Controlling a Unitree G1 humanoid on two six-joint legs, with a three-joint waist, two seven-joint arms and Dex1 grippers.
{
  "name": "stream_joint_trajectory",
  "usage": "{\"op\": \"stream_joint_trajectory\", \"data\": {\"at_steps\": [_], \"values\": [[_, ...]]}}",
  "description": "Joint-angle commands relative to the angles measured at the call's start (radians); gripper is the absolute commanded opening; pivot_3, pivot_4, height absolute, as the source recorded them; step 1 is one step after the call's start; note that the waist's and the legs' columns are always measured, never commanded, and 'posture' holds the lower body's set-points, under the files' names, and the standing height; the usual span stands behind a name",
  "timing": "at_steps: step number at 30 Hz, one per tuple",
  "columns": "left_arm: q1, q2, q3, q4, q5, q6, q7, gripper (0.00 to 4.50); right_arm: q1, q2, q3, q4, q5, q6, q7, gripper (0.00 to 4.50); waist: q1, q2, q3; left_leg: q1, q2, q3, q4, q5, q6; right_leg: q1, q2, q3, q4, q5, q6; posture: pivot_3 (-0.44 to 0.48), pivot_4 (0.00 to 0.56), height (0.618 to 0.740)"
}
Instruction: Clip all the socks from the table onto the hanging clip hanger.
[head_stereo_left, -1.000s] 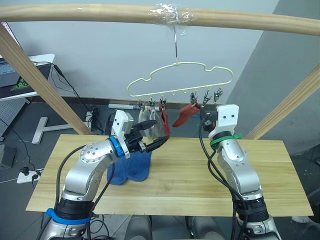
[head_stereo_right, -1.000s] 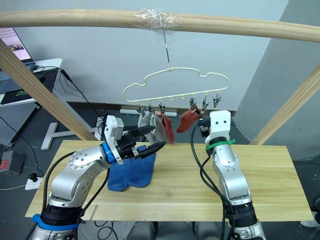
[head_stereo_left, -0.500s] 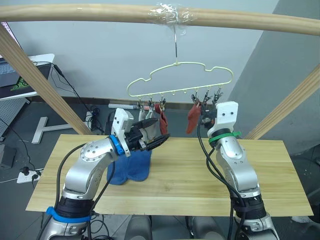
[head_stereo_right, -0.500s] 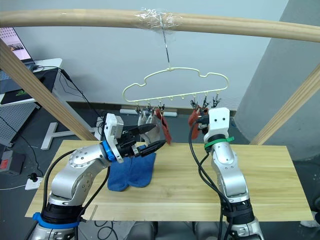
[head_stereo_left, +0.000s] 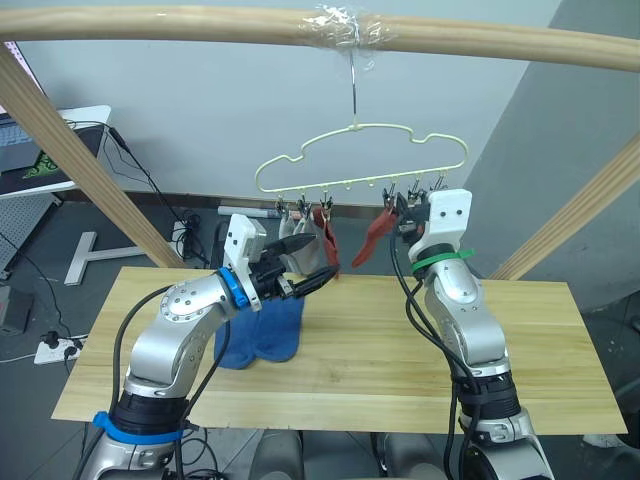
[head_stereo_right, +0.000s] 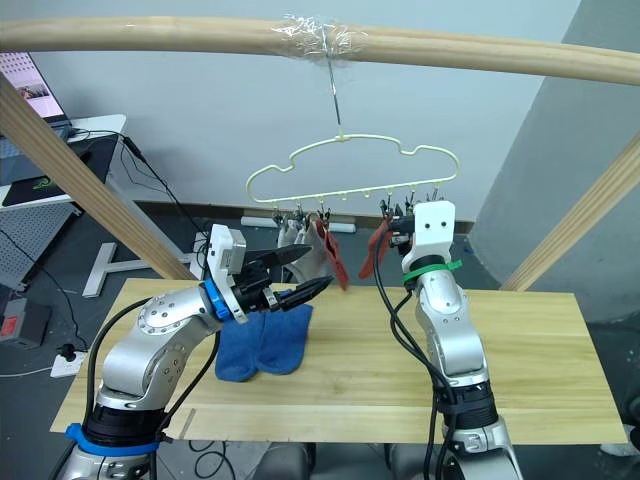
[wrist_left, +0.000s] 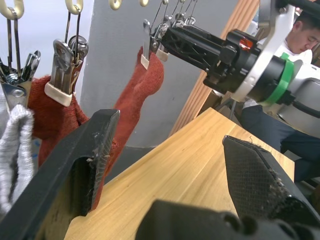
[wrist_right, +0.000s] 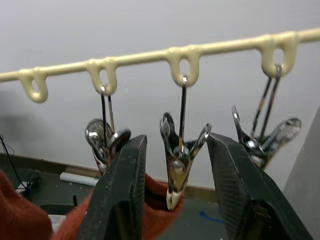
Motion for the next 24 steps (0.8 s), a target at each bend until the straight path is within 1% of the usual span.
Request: {"op": "stream_joint_trajectory", "data": {"at_steps": [1, 7, 19, 24], "values": [[-0.019, -0.002, 0.021, -0.065, -0.041, -0.006, -0.001, 3.82, -0.025, 0.008, -0.006, -0.013, 0.001, -0.024, 0.004, 1.93, 0.0, 0.0, 0.0, 0.0, 0.0, -0.001, 0.0, 0.0, 0.0, 0.0, 0.0, -0.001, 0.0, 0.0, 0.0, 0.134, 0.201, 0.74], [-0.053, -0.003, 0.035, -0.063, -0.077, 0.016, 0.015, 3.82, -0.035, 0.024, -0.022, 0.003, 0.023, -0.022, 0.012, 1.93, 0.002, 0.0, 0.0, -0.001, 0.0, -0.003, 0.0, 0.0, 0.0, 0.0, 0.0, -0.003, 0.001, 0.0, -0.001, 0.138, 0.202, 0.74], [-0.065, -0.024, 0.045, -0.078, -0.108, 0.008, 0.037, 3.82, -0.047, 0.035, -0.026, 0.013, 0.033, -0.024, 0.025, 1.93, 0.003, 0.001, 0.001, -0.001, 0.0, -0.003, 0.0, 0.0, 0.0, 0.0, 0.0, -0.004, 0.001, 0.0, -0.001, 0.138, 0.206, 0.74], [-0.073, -0.032, 0.052, -0.089, -0.141, 0.019, 0.046, 3.82, -0.049, 0.034, -0.028, 0.016, 0.035, -0.025, 0.026, 1.93, 0.003, 0.001, 0.001, -0.001, 0.0, -0.003, 0.0, 0.0, 0.0, 0.0, 0.0, -0.004, 0.001, 0.0, -0.001, 0.138, 0.206, 0.74]]}}
